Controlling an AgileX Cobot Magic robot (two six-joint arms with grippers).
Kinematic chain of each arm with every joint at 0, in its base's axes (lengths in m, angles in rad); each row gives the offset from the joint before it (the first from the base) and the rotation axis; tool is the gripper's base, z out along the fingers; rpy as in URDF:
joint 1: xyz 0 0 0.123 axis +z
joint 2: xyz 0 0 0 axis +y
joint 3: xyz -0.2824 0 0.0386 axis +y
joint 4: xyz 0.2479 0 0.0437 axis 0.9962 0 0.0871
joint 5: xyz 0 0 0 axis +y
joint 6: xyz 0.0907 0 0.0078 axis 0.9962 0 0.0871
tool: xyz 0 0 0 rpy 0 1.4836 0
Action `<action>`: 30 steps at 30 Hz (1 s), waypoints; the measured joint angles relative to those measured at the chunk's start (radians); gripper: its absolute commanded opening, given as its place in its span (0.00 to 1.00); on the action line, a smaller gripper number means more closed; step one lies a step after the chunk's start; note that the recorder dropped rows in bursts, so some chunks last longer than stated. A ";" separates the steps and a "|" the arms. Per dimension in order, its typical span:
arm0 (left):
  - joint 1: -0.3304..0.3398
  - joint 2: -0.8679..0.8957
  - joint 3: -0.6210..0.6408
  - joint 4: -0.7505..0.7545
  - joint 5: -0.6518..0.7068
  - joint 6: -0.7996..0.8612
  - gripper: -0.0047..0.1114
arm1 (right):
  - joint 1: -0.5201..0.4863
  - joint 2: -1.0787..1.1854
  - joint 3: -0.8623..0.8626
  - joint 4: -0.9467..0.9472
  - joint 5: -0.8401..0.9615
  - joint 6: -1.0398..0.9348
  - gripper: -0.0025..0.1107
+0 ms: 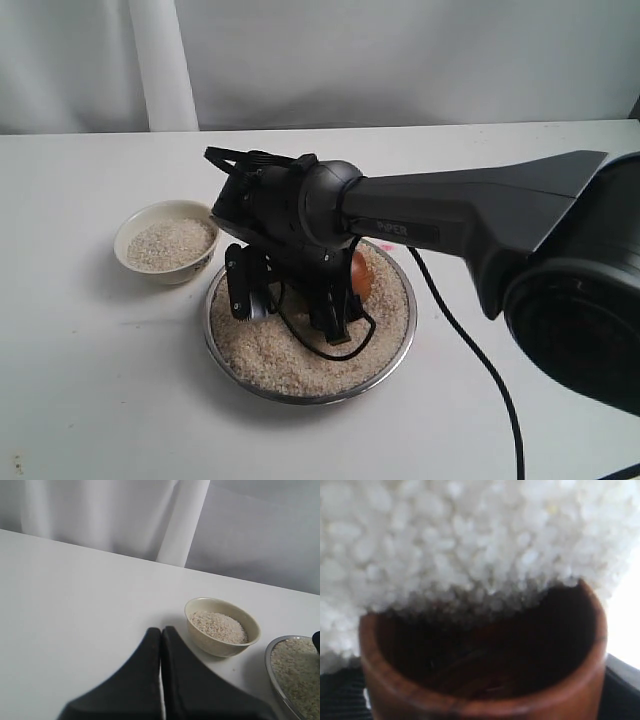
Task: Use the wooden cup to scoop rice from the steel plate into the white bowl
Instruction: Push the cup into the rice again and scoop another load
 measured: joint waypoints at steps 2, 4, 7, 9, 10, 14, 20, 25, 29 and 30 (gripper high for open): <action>0.000 0.000 0.000 0.000 0.000 0.000 0.04 | 0.000 0.000 0.000 0.011 -0.008 0.000 0.02; 0.000 0.000 0.000 0.000 0.000 0.000 0.04 | 0.000 0.000 0.000 0.022 -0.020 0.000 0.02; 0.000 0.000 0.000 0.000 0.000 0.000 0.04 | 0.000 -0.002 0.000 0.043 -0.034 0.000 0.02; 0.000 0.000 0.000 0.000 0.000 0.000 0.04 | 0.000 -0.004 0.000 0.053 -0.042 0.000 0.02; 0.000 0.000 0.000 0.000 0.000 0.000 0.04 | 0.000 -0.004 0.000 0.055 -0.046 0.000 0.02; 0.000 0.000 0.000 0.000 0.000 0.000 0.04 | -0.002 -0.006 0.000 0.074 -0.057 0.000 0.02; 0.000 0.000 0.000 0.000 0.000 0.000 0.04 | -0.002 -0.007 0.000 0.090 -0.068 -0.004 0.02; 0.000 0.000 0.000 0.000 0.000 0.000 0.04 | -0.002 -0.007 0.000 0.095 -0.072 0.004 0.02; 0.000 0.000 0.000 0.000 0.000 0.000 0.04 | -0.020 -0.018 0.000 0.160 -0.103 0.016 0.02; 0.000 0.000 0.000 0.000 0.000 0.000 0.04 | -0.030 -0.022 0.000 0.187 -0.111 0.018 0.02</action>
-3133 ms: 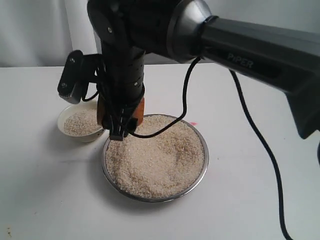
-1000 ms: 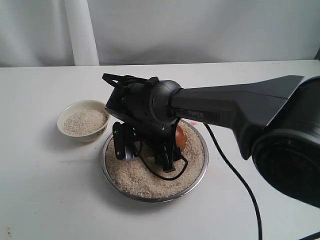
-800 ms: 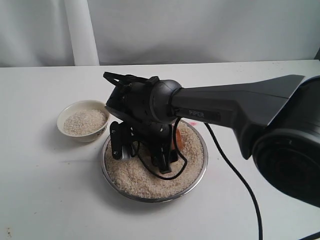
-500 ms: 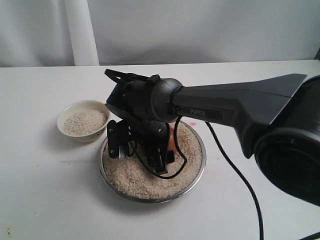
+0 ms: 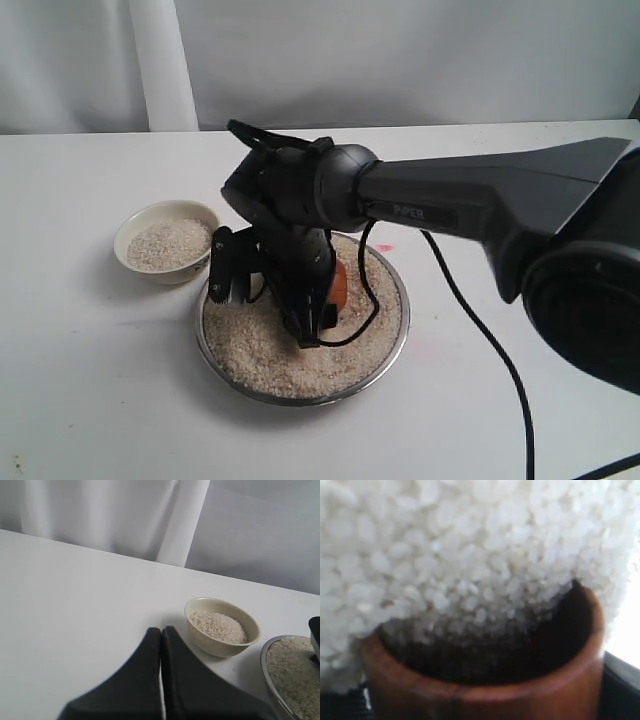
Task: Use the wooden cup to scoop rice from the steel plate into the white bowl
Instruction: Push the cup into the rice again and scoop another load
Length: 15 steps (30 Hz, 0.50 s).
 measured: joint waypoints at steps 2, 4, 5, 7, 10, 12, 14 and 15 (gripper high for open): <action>0.000 0.000 0.000 0.000 0.000 0.000 0.04 | -0.023 -0.014 0.019 0.054 -0.035 0.002 0.02; 0.000 0.000 0.000 0.000 0.000 0.000 0.04 | -0.038 -0.041 0.066 0.086 -0.091 0.002 0.02; 0.000 0.000 0.000 0.000 0.000 0.000 0.04 | -0.044 -0.064 0.112 0.095 -0.144 0.002 0.02; 0.000 0.000 0.000 0.000 0.000 0.000 0.04 | -0.055 -0.103 0.191 0.105 -0.229 0.002 0.02; 0.000 0.000 0.000 0.000 0.000 0.000 0.04 | -0.075 -0.143 0.271 0.130 -0.320 0.002 0.02; 0.000 0.000 0.000 0.000 0.000 0.000 0.04 | -0.093 -0.169 0.325 0.166 -0.385 0.002 0.02; 0.000 0.000 0.000 0.000 0.000 0.000 0.04 | -0.110 -0.189 0.368 0.204 -0.440 -0.002 0.02; 0.000 0.000 0.000 0.000 0.000 0.000 0.04 | -0.122 -0.200 0.394 0.225 -0.471 -0.006 0.02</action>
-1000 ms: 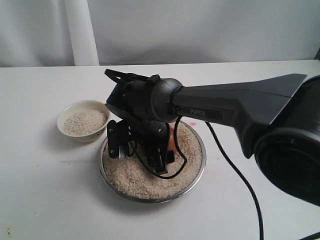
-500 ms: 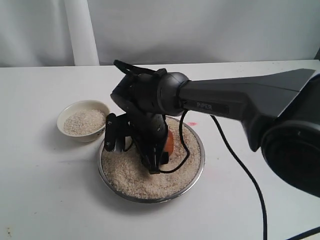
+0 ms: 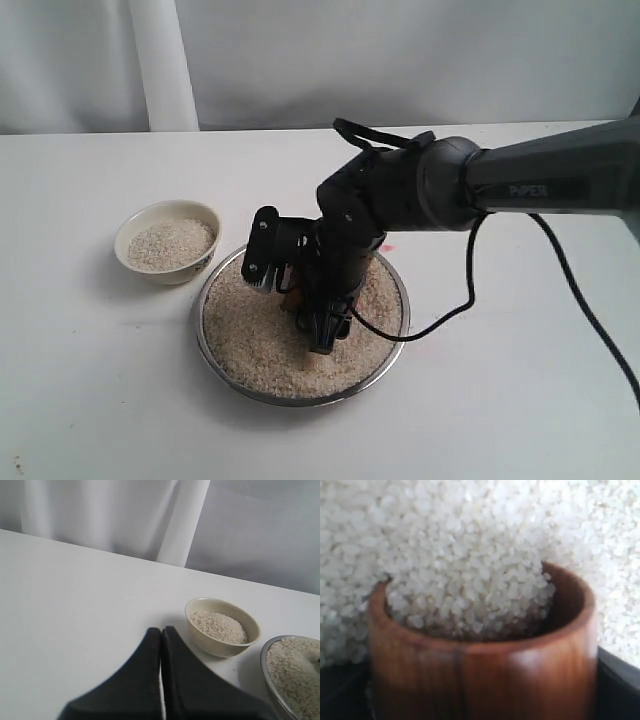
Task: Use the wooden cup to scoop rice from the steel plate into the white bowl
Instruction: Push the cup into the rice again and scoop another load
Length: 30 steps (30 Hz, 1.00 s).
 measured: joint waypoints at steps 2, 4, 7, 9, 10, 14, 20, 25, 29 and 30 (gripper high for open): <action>0.000 0.000 0.000 0.000 0.000 0.000 0.04 | -0.010 -0.012 0.033 0.038 -0.055 -0.009 0.02; 0.000 0.000 0.000 0.000 0.000 0.000 0.04 | -0.024 -0.026 0.070 0.081 -0.113 -0.020 0.02; 0.000 0.000 0.000 0.000 0.000 0.000 0.04 | -0.032 -0.042 0.118 0.117 -0.183 -0.026 0.02; 0.000 0.000 0.000 0.000 0.000 0.000 0.04 | -0.037 -0.049 0.142 0.130 -0.229 -0.026 0.02; 0.000 0.000 0.000 0.000 0.000 0.000 0.04 | -0.037 -0.050 0.153 0.143 -0.250 -0.026 0.02; 0.000 0.000 0.000 0.000 0.000 0.000 0.04 | -0.037 -0.055 0.181 0.169 -0.315 -0.026 0.02; 0.000 0.000 0.000 0.000 0.000 0.000 0.04 | -0.037 -0.063 0.222 0.207 -0.404 -0.026 0.02; 0.000 0.000 0.000 0.000 0.000 0.000 0.04 | -0.037 -0.095 0.264 0.224 -0.435 -0.026 0.02; 0.000 0.000 0.000 0.000 0.000 0.000 0.04 | -0.037 -0.145 0.291 0.249 -0.466 -0.028 0.02; 0.000 0.000 0.000 0.000 0.000 0.000 0.04 | -0.037 -0.155 0.293 0.258 -0.471 -0.028 0.02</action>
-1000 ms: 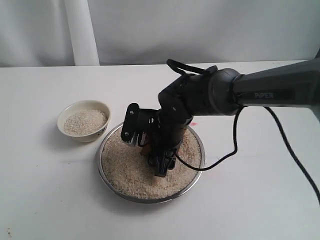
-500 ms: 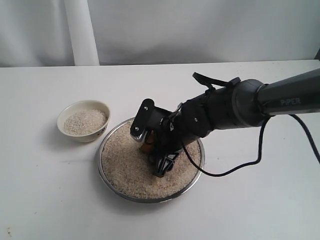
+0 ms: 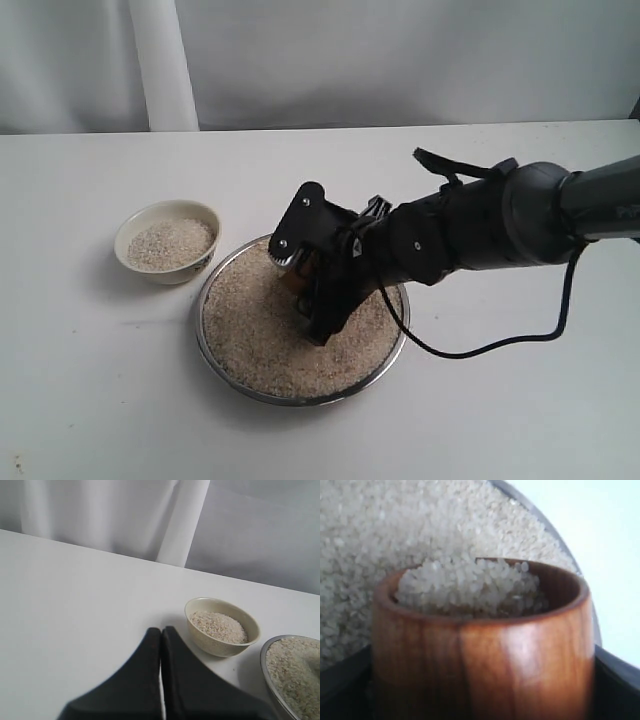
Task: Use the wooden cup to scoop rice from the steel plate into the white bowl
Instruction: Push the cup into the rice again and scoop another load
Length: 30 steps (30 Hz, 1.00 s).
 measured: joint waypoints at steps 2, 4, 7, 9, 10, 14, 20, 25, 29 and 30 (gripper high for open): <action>0.000 0.000 0.000 0.000 0.000 0.000 0.04 | 0.000 -0.021 0.001 0.019 -0.010 0.000 0.02; 0.000 0.000 0.000 0.000 0.000 0.000 0.04 | 0.000 -0.036 0.001 0.037 -0.019 0.000 0.02; 0.000 0.000 0.000 0.000 0.000 0.000 0.04 | 0.000 -0.050 0.001 0.056 -0.033 0.000 0.02; 0.000 0.000 0.000 0.000 0.000 0.000 0.04 | 0.000 -0.057 0.002 0.068 -0.039 0.000 0.02; 0.000 0.000 0.000 0.000 0.000 0.000 0.04 | 0.000 -0.060 0.002 0.072 -0.043 0.000 0.02; 0.000 0.000 0.000 0.000 0.000 0.000 0.04 | 0.000 -0.066 0.002 0.087 -0.059 0.000 0.02; 0.000 0.000 0.000 0.000 0.000 0.000 0.04 | 0.000 -0.066 0.002 0.102 -0.073 0.000 0.02; 0.000 0.000 0.000 0.000 0.000 0.000 0.04 | 0.000 -0.066 0.002 0.109 -0.091 0.000 0.02; 0.000 0.000 0.000 0.000 0.000 0.000 0.04 | 0.000 -0.066 0.002 0.109 -0.093 0.000 0.02; 0.000 0.000 0.000 0.000 0.000 0.000 0.04 | 0.000 -0.066 0.002 0.111 -0.095 0.000 0.02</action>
